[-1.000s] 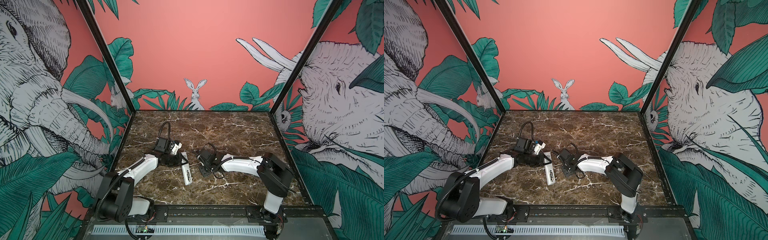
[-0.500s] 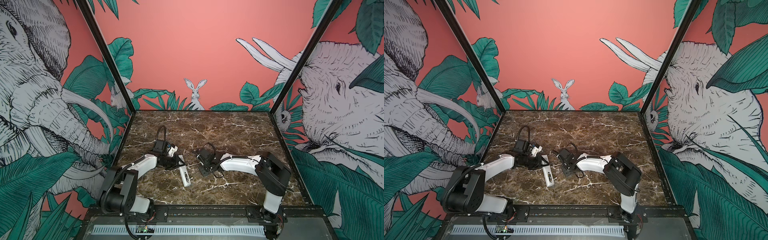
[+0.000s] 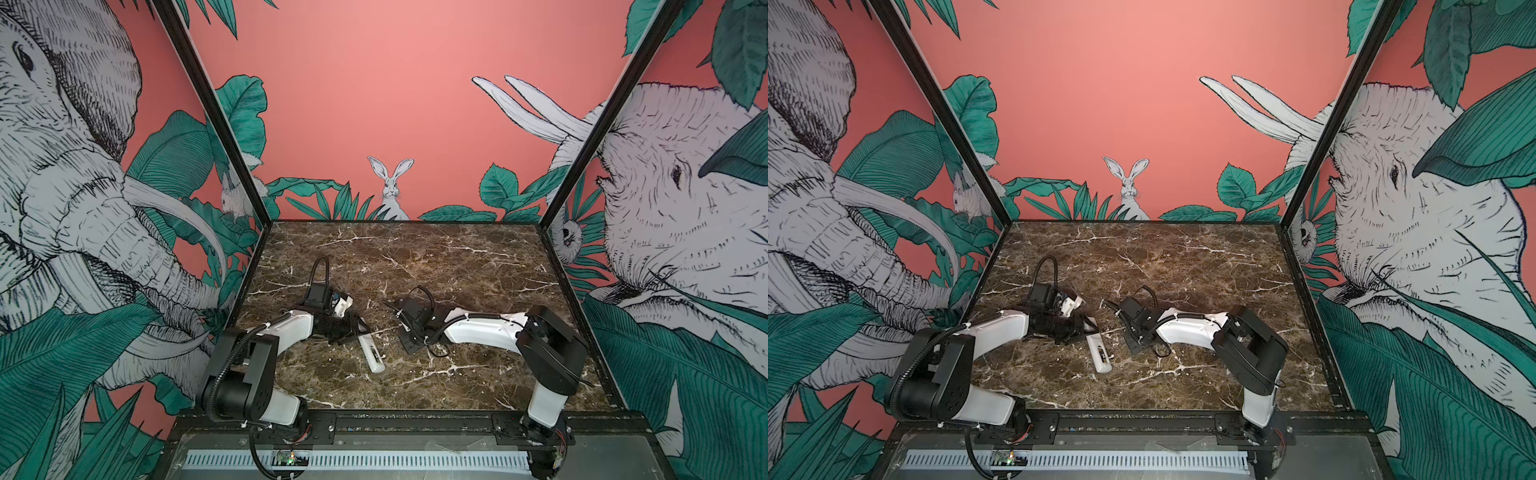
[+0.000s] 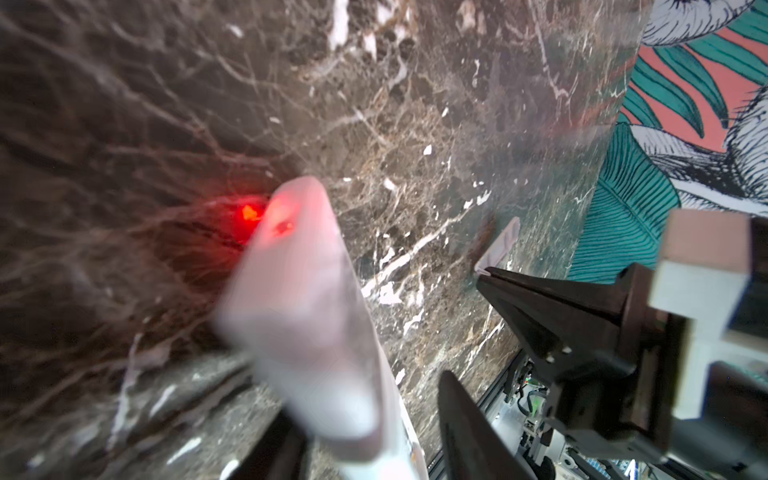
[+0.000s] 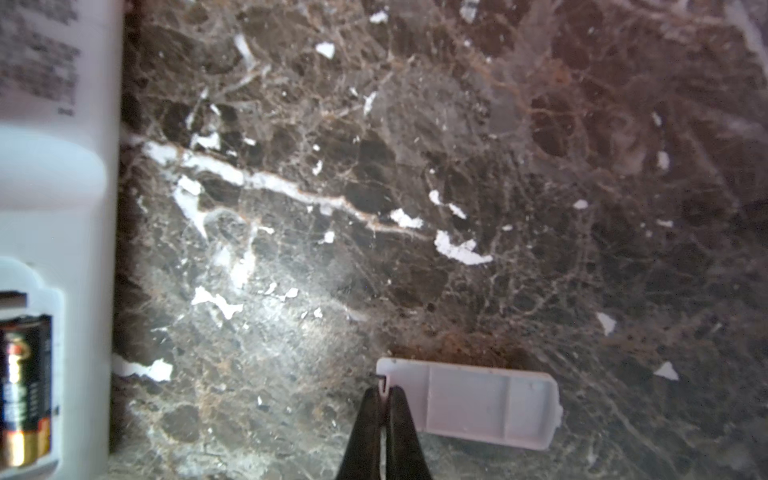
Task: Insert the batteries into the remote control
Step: 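Move the right gripper over the white battery cover while the left gripper lowers the remote, then grasp the white battery cover with the right gripper and lift it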
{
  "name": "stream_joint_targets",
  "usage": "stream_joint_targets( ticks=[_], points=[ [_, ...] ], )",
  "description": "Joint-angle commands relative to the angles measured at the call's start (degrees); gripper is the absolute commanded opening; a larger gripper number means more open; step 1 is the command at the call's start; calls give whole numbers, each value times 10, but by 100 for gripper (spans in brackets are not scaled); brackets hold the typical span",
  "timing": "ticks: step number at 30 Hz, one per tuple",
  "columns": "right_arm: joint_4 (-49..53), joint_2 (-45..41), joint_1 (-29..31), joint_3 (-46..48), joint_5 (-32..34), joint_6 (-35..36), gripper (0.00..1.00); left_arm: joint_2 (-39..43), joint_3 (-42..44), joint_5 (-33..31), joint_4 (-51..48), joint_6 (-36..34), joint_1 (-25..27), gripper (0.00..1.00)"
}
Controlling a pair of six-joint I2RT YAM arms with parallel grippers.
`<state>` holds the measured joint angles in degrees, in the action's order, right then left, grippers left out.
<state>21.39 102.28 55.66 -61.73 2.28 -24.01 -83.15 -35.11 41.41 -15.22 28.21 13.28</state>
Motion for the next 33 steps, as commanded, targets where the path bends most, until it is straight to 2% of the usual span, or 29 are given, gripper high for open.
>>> stream_joint_targets(
  ticks=[1,6,14,18,23,24,25,29,33],
  points=[
    [-12,-33,-4,9,-8,5,2,6,11,5,23,10,-4,56],
    [-13,-64,-4,19,-15,3,2,23,15,-3,28,13,-5,68],
    [-20,-101,-8,37,-32,-4,2,48,5,-11,3,0,-5,74],
    [-54,-152,-20,61,-75,-24,2,76,-7,-52,-35,-17,-5,75],
    [-104,-210,-60,106,-151,-84,3,137,-1,-25,-1,-24,-1,81],
    [-121,-225,-69,119,-168,-99,3,152,4,-5,21,-23,5,90],
    [-133,-238,-77,129,-180,-112,3,166,3,-2,25,-26,13,92],
    [-189,-286,-121,177,-258,-171,3,214,-3,-23,45,-45,79,94],
    [-285,-336,-175,239,-350,-260,3,240,0,-40,96,-56,148,95]
  ],
)
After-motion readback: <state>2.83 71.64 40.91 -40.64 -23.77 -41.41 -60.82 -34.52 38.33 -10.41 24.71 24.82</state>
